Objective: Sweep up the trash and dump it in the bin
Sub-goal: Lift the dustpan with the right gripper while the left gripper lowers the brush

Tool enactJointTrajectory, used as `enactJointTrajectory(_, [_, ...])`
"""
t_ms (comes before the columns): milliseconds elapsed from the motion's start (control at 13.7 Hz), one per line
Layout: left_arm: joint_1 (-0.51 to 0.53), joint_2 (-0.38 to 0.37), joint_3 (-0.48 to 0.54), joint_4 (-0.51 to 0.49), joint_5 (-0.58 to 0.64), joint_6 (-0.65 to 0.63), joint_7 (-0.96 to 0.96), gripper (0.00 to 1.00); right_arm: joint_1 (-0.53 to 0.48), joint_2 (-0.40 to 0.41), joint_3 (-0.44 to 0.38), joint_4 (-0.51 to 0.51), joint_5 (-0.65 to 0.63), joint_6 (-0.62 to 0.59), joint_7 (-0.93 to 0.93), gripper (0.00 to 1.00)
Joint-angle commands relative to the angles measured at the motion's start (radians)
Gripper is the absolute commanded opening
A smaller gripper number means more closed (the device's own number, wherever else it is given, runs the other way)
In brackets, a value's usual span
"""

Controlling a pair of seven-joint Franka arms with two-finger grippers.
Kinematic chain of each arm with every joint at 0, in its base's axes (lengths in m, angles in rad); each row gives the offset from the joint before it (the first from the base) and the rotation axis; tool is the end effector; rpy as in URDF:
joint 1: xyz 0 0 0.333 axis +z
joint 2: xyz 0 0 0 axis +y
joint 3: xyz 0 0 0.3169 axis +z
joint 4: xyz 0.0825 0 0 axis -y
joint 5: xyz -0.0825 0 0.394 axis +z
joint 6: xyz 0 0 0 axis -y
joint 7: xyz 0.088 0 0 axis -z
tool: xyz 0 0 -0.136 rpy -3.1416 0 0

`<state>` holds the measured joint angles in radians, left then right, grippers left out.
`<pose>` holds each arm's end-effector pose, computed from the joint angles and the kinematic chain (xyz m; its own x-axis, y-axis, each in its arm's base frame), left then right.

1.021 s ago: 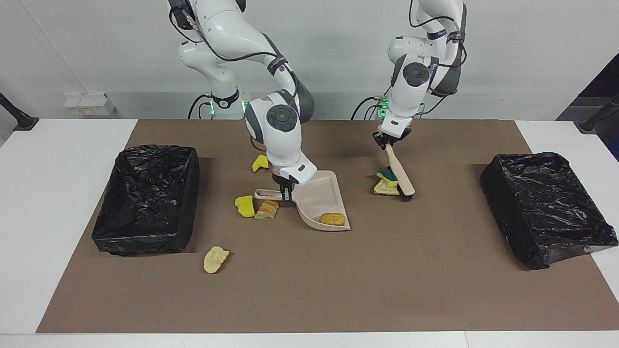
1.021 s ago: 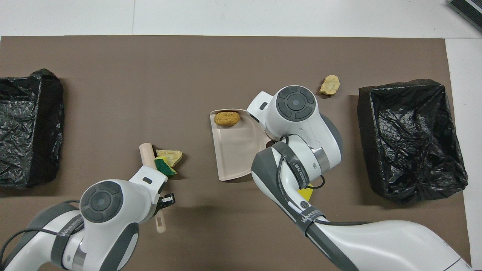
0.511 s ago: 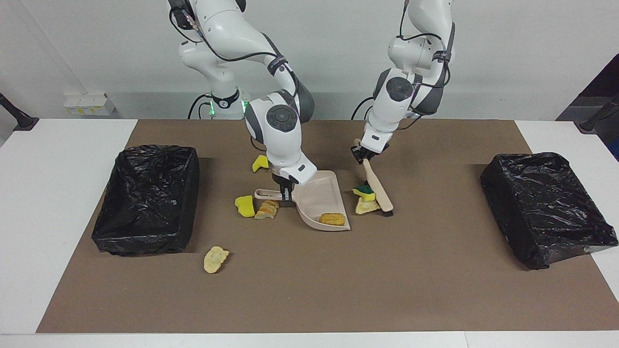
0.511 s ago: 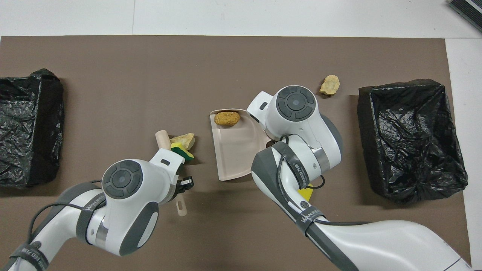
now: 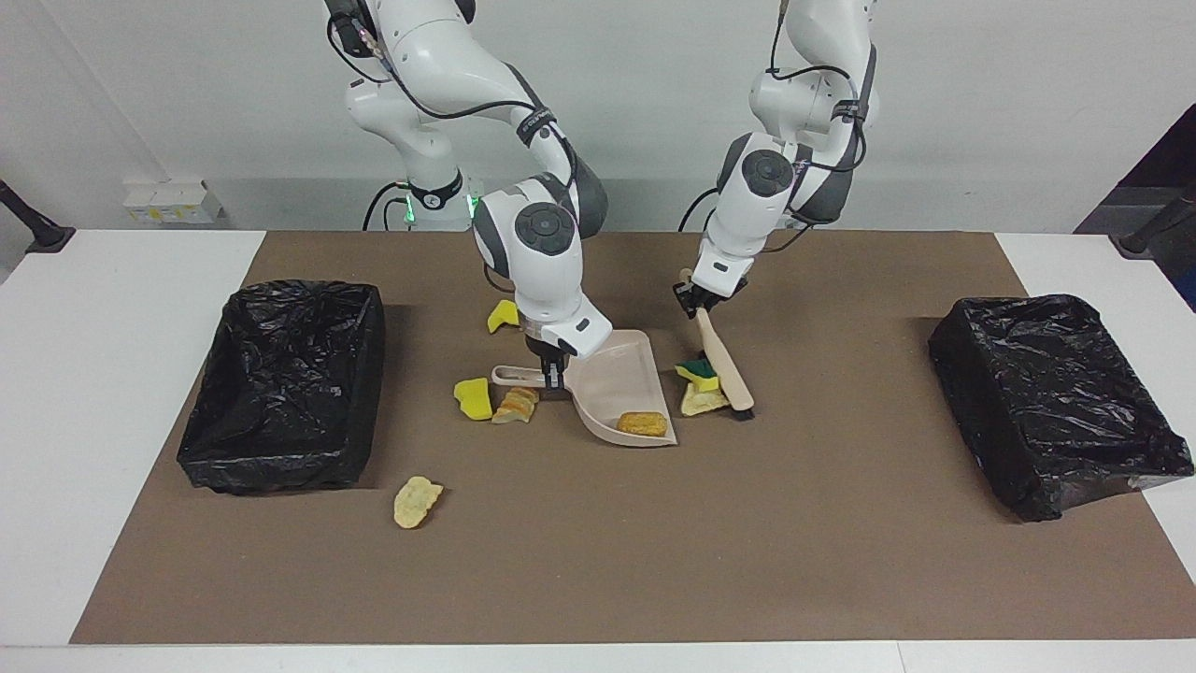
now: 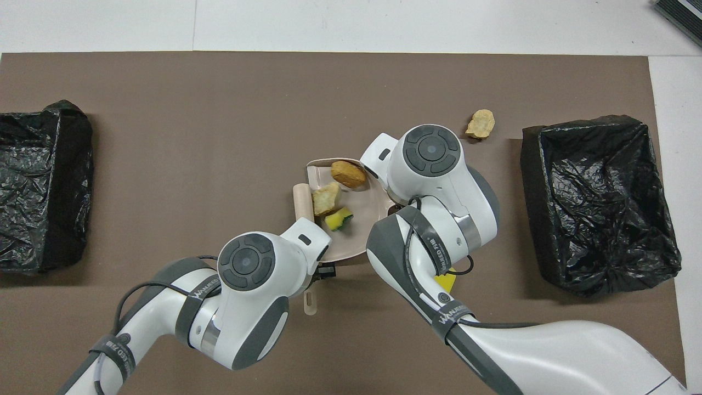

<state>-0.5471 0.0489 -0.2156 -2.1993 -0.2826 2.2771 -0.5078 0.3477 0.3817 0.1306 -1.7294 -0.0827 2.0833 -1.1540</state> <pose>0.3885 -0.3890 0.3316 0.9911 -0.0836 -0.1036 -0.0613 -0.9773 0.2027 0.5908 0.2926 0.3279 -0.0942 0.9951 -0.0304 0.9955 0.0939 -0.0131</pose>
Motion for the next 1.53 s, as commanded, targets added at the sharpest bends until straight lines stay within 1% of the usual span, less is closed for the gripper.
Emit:
enactJointTrajectory(0, [0.027, -0.030, 0.016, 0.021, 0.000, -0.100, -0.063, 0.00, -0.018, -0.024, 0.007, -0.025, 0.026, 0.017, -0.049, 0.00])
enactJointTrajectory(73, [0.070, -0.049, 0.015, 0.021, 0.022, -0.144, -0.070, 0.00, -0.019, -0.023, 0.007, -0.025, 0.049, 0.020, -0.067, 0.00])
enactJointTrajectory(219, [0.105, -0.084, 0.016, 0.021, 0.069, -0.207, -0.102, 0.00, -0.027, -0.020, 0.006, -0.027, 0.110, 0.058, -0.125, 0.00])
enactJointTrajectory(438, [0.110, -0.116, 0.015, 0.021, 0.222, -0.273, -0.175, 0.00, -0.049, -0.018, 0.006, -0.027, 0.147, 0.066, -0.139, 0.00])
enactJointTrajectory(511, [0.110, -0.129, 0.012, 0.018, 0.247, -0.292, -0.176, 0.00, -0.068, -0.020, 0.007, -0.026, 0.149, 0.070, -0.162, 0.00])
enactJointTrajectory(583, [0.108, -0.142, 0.010, 0.007, 0.247, -0.295, -0.182, 0.00, -0.094, -0.026, 0.009, -0.025, 0.155, 0.067, -0.193, 0.00])
enactJointTrajectory(729, [0.093, -0.165, 0.009, -0.025, 0.247, -0.291, -0.195, 0.00, -0.146, -0.062, 0.007, -0.026, 0.224, 0.026, -0.271, 0.00])
enactJointTrajectory(802, [0.079, -0.199, 0.004, -0.057, 0.247, -0.295, -0.215, 0.00, -0.180, -0.085, 0.009, -0.019, 0.236, -0.015, -0.279, 0.00])
enactJointTrajectory(875, [0.035, -0.246, 0.004, -0.112, 0.247, -0.285, -0.236, 0.00, -0.208, -0.104, 0.009, -0.009, 0.236, -0.049, -0.280, 0.00])
enactJointTrajectory(948, [-0.014, -0.282, 0.002, -0.153, 0.246, -0.278, -0.257, 0.00, -0.234, -0.121, 0.007, 0.007, 0.236, -0.086, -0.283, 0.00])
enactJointTrajectory(1021, [-0.042, -0.309, 0.002, -0.187, 0.232, -0.263, -0.285, 0.00, -0.263, -0.133, 0.007, 0.025, 0.236, -0.126, -0.296, 0.00])
enactJointTrajectory(1167, [-0.140, -0.372, 0.001, -0.262, 0.166, -0.213, -0.372, 0.00, -0.378, -0.148, 0.006, 0.071, 0.235, -0.230, -0.351, 0.00])
enactJointTrajectory(1313, [-0.192, -0.432, 0.001, -0.359, 0.149, -0.139, -0.409, 0.00, -0.491, -0.149, 0.006, 0.109, 0.232, -0.275, -0.432, 0.00])
enactJointTrajectory(1459, [-0.215, -0.440, 0.001, -0.427, 0.111, -0.047, -0.411, 0.00, -0.579, -0.150, 0.004, 0.122, 0.224, -0.278, -0.490, 0.00])
